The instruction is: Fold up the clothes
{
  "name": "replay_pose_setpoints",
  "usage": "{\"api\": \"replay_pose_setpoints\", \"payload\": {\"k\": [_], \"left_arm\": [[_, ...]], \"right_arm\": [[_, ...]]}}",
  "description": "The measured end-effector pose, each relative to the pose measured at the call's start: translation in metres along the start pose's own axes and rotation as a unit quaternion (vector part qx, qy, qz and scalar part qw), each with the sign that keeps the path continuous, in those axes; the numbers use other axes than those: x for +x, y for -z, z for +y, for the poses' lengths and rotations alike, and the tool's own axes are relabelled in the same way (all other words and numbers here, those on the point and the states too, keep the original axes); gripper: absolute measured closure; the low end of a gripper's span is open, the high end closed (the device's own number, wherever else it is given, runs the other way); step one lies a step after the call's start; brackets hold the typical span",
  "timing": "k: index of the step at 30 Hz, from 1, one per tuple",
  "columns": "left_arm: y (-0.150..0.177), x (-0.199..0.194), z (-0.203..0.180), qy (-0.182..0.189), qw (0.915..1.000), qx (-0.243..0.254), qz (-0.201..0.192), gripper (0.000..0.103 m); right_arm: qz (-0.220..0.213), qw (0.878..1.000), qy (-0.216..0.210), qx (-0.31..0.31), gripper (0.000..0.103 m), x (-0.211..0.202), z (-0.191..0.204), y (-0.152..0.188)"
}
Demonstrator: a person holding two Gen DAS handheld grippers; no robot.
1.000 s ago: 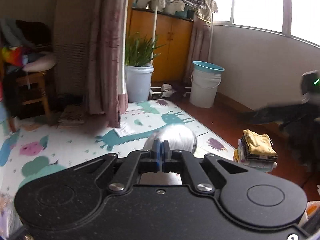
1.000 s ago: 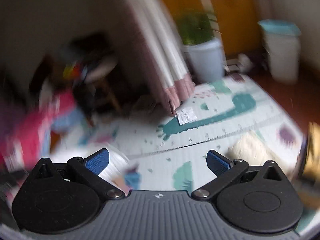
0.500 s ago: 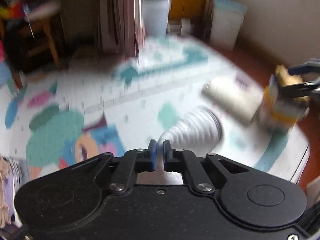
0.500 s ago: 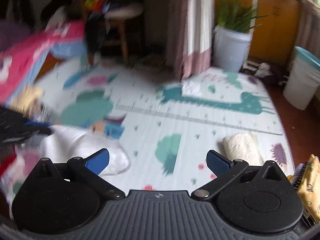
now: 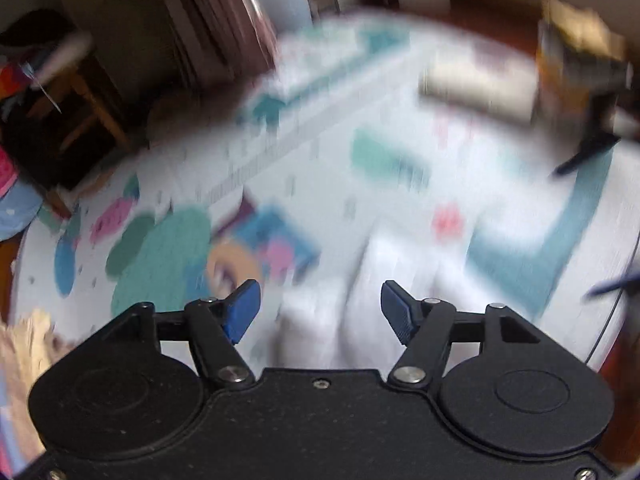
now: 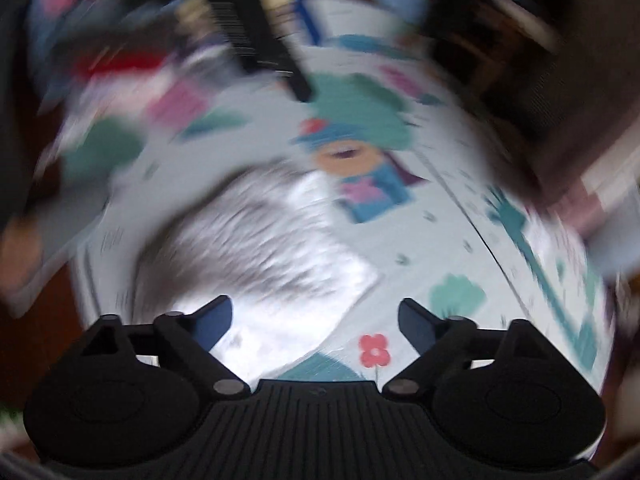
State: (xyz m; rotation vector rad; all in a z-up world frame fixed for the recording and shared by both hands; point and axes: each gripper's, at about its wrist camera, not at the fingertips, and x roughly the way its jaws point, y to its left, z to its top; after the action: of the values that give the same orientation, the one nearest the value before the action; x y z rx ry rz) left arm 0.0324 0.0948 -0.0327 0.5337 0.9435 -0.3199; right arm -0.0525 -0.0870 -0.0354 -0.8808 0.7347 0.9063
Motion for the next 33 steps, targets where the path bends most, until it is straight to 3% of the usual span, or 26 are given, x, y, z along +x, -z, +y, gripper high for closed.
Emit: {"api": "replay_pose_setpoints", "payload": {"k": [4, 7, 11, 14, 17, 21, 22, 24, 26, 27, 31, 33], "left_arm": [[0.048, 0.055, -0.003, -0.018, 0.9930, 0.023, 0.115, 0.037], [0.062, 0.069, -0.004, -0.027, 0.9882, 0.054, 0.141, 0.037], [0.059, 0.066, 0.006, 0.027, 0.9920, 0.066, 0.105, 0.037], [0.060, 0.062, 0.004, 0.067, 0.9875, 0.118, 0.080, 0.037], [0.062, 0.057, 0.001, 0.107, 0.9774, 0.173, 0.056, 0.037], [0.092, 0.073, -0.016, 0.127, 0.9447, 0.298, 0.052, 0.037], [0.101, 0.077, -0.020, 0.125, 0.9361, 0.325, 0.048, 0.037], [0.118, 0.084, -0.028, 0.115, 0.9134, 0.389, 0.030, 0.037], [0.133, 0.091, -0.037, 0.102, 0.8891, 0.446, 0.005, 0.037], [0.137, 0.092, -0.038, 0.094, 0.8809, 0.464, -0.009, 0.037], [0.144, 0.100, -0.045, 0.066, 0.8452, 0.527, -0.063, 0.037], [0.143, 0.107, -0.049, 0.055, 0.8329, 0.544, -0.083, 0.037]], "right_arm": [[-0.004, 0.992, -0.008, -0.125, 0.026, 0.031, 0.086, 0.001], [-0.024, 0.985, -0.003, -0.171, 0.026, 0.052, 0.141, -0.009], [-0.037, 0.971, 0.028, -0.233, 0.026, 0.082, 0.191, -0.016], [-0.044, 0.960, 0.060, -0.272, 0.024, 0.104, 0.214, -0.018], [-0.023, 0.968, 0.067, -0.239, 0.018, 0.130, 0.221, -0.025], [0.026, 0.977, 0.082, -0.193, 0.018, 0.166, 0.221, -0.019], [0.029, 0.978, 0.088, -0.187, 0.022, 0.170, 0.217, -0.014], [0.034, 0.981, 0.100, -0.165, 0.039, 0.176, 0.204, -0.004], [0.043, 0.988, 0.110, -0.096, 0.049, 0.174, 0.170, 0.003], [0.047, 0.990, 0.115, -0.062, 0.055, 0.172, 0.153, 0.006], [0.057, 0.985, 0.148, 0.060, 0.056, 0.167, 0.090, 0.028], [0.055, 0.980, 0.155, 0.113, 0.056, 0.164, 0.065, 0.042]]}}
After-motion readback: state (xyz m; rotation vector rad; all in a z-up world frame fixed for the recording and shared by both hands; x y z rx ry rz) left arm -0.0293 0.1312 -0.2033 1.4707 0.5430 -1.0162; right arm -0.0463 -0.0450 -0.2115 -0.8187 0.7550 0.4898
